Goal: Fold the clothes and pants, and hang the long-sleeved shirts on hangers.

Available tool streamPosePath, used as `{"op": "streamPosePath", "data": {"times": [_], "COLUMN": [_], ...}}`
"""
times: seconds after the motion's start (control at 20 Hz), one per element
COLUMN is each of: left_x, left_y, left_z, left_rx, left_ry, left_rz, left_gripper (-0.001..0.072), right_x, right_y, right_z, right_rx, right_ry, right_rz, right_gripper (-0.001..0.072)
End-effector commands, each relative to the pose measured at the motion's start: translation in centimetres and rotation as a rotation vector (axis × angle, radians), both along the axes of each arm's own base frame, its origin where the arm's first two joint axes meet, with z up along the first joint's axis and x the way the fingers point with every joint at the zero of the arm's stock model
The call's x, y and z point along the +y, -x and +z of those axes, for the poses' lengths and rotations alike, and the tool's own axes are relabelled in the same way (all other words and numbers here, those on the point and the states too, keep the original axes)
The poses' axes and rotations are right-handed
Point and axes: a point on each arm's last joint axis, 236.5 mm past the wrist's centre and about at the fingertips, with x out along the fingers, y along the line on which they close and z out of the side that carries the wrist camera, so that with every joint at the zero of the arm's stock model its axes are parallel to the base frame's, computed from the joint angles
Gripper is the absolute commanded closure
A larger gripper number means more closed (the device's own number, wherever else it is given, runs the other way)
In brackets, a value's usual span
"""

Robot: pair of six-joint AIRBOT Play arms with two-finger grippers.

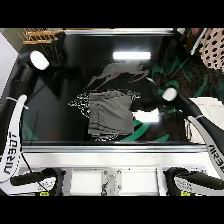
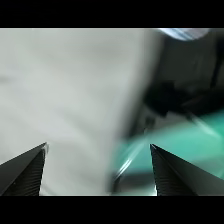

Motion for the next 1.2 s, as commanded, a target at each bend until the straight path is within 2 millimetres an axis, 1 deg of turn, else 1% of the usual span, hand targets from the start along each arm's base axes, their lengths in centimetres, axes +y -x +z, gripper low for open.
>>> {"op": "streamPosePath", "data": {"times": [0.0, 0.05, 0.15, 0.3, 0.45, 0.5, 0.6, 0.65, 0.7, 0.75, 0.8, 0.85, 0.9, 0.95, 1.0, 1.1, 1.15], "left_x": [-2.3, -2.8, -3.4, -3.5, -3.5, -3.5, -3.5, -3.5, -3.5, -3.5, -3.5, -3.4, -3.4, -3.4, -3.4, -3.4, -3.4], "left_y": [2.7, 3.3, 4.2, 4.7, 4.8, 4.8, 4.8, 4.8, 4.8, 4.8, 4.8, 4.7, 4.7, 4.7, 4.7, 4.7, 4.7], "left_z": [-2.2, -2.5, -2.7, -2.8, -2.9, -2.9, -2.9, -2.9, -2.9, -2.9, -2.9, -2.9, -2.9, -2.9, -2.9, -2.9, -2.9], "left_rx": [0.0, 0.005, 0.011, 0.021, 0.022, 0.023, 0.024, 0.024, 0.023, 0.023, 0.023, 0.024, 0.024, 0.023, 0.023, 0.023, 0.023], "left_ry": [-0.011, -0.013, -0.014, -0.017, -0.017, -0.017, -0.017, -0.017, -0.017, -0.017, -0.017, -0.018, -0.018, -0.018, -0.017, -0.017, -0.017], "left_rz": [-0.042, -0.056, -0.072, -0.08, -0.08, -0.081, -0.08, -0.08, -0.08, -0.08, -0.08, -0.079, -0.079, -0.078, -0.078, -0.078, -0.078], "left_gripper": [0.0704, 0.0704, 0.0704, 0.0704, 0.0703, 0.0703, 0.0704, 0.0704, 0.0704, 0.0703, 0.0703, 0.0704, 0.0704, 0.0703, 0.0703, 0.0703, 0.0704], "right_x": [-5.0, -4.4, -2.0, 3.0, 8.3, 10.1, 13.4, 14.6, 15.4, 15.5, 14.4, 12.2, 8.5, 4.3, -0.8, -10.1, -14.7], "right_y": [2.3, 2.2, 1.8, 1.0, -0.1, -0.3, -0.9, -1.1, -1.4, -2.1, -3.4, -4.8, -6.4, -7.8, -8.8, -9.9, -10.1], "right_z": [-4.3, -4.9, -5.7, -5.8, -5.6, -5.4, -5.1, -4.8, -4.2, -3.3, -2.3, -1.4, -0.6, 0.3, 1.3, 3.7, 5.4], "right_rx": [0.149, 0.164, 0.174, 0.178, 0.162, 0.155, 0.134, 0.116, 0.075, 0.043, 0.016, -0.002, -0.022, -0.038, -0.052, -0.1, -0.137], "right_ry": [-0.071, -0.104, -0.187, -0.31, -0.357, -0.364, -0.38, -0.383, -0.38, -0.382, -0.36, -0.315, -0.239, -0.155, -0.065, 0.051, 0.076], "right_rz": [-0.187, -0.187, -0.166, -0.119, -0.057, -0.03, 0.012, 0.033, 0.079, 0.092, 0.08, 0.048, 0.005, -0.044, -0.11, -0.254, -0.339], "right_gripper": [0.0009, 0.0009, 0.0009, 0.0011, 0.0014, 0.005, 0.0366, 0.0517, 0.0692, 0.0689, 0.069, 0.069, 0.069, 0.0689, 0.0689, 0.0689, 0.0689]}}
